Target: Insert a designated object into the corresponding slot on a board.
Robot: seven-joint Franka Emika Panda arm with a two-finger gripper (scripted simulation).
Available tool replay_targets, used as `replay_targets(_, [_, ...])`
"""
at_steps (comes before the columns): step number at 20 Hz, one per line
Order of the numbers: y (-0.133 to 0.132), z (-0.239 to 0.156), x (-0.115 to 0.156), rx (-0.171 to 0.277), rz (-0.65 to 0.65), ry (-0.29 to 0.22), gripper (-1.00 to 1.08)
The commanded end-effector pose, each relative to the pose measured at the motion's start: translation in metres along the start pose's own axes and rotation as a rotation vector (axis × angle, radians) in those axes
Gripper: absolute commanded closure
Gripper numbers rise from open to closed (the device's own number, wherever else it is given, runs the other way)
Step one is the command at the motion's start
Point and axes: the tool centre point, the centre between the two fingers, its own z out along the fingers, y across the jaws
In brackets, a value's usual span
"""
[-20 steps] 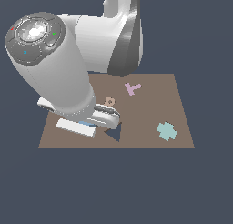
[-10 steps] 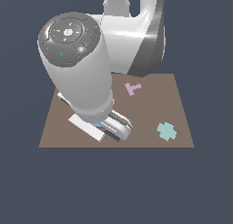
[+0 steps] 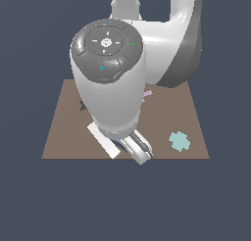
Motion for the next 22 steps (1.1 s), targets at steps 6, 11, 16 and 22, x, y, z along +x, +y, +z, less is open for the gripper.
replay_targets(6, [-0.018,-0.001,-0.003,0.0,0.136,0.0,1.08])
replay_targets(11, [-0.024,-0.001,-0.003,0.0,0.187,0.0,1.08])
replay_targets(16, [-0.027,-0.001,-0.002,0.0,0.207,0.0,1.08])
replay_targets(22, [-0.027,0.005,-0.002,0.0,0.205,-0.001,1.08])
